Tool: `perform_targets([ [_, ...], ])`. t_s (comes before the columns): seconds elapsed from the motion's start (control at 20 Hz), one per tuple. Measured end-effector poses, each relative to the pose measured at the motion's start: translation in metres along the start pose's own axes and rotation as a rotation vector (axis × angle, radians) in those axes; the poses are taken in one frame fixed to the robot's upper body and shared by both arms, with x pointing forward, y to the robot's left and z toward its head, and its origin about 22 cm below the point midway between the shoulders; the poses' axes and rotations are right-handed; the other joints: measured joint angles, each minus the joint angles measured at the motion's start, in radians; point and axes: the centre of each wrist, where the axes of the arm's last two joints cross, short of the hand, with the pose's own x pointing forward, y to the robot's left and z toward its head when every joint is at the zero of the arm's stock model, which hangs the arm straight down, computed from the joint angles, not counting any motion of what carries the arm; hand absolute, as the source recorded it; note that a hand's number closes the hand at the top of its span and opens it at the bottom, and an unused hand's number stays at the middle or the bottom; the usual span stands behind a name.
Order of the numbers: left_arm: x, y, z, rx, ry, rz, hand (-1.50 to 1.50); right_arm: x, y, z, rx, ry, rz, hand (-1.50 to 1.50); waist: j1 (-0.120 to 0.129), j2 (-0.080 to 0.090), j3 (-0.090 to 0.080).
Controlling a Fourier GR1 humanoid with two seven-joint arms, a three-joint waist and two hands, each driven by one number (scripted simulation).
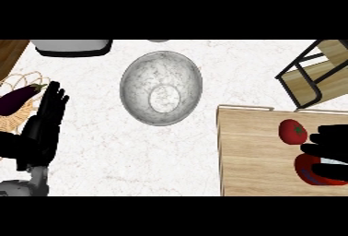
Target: Pick the can from the tray and place it in the tiered shelf
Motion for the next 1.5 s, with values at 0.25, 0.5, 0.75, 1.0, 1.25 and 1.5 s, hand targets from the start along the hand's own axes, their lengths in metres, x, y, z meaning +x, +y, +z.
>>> perform_targets([
  [0.25, 0.003, -0.003, -0.002, -0.009, -0.004, 0.009, 0.0, 0.018, 0.016, -0.008, 0.005, 0.114, 0.139, -1.5, 0.011, 0.004, 0.001],
  [0.5, 0.005, -0.008, -0.002, -0.016, -0.012, 0.013, 0.0, 0.021, 0.031, -0.019, 0.052, 0.227, 0.243, -1.5, 0.02, 0.007, 0.001],
  [0.75, 0.005, -0.007, -0.004, -0.014, -0.009, 0.004, 0.0, -0.007, 0.049, -0.024, 0.061, 0.245, 0.254, -1.5, 0.017, 0.007, 0.0],
  [1.0, 0.012, -0.009, -0.006, -0.007, -0.007, -0.001, 0.0, -0.045, 0.077, -0.022, 0.076, 0.226, 0.273, -1.5, 0.012, 0.005, -0.001],
  [1.25, 0.008, -0.011, -0.002, -0.008, -0.011, 0.002, 0.0, -0.083, 0.096, -0.016, 0.109, 0.215, 0.295, -1.5, 0.015, 0.004, -0.003],
  [1.5, 0.008, -0.008, -0.002, -0.013, -0.009, -0.003, 0.0, -0.104, 0.115, -0.019, 0.106, 0.192, 0.293, -1.5, 0.014, 0.003, -0.004],
])
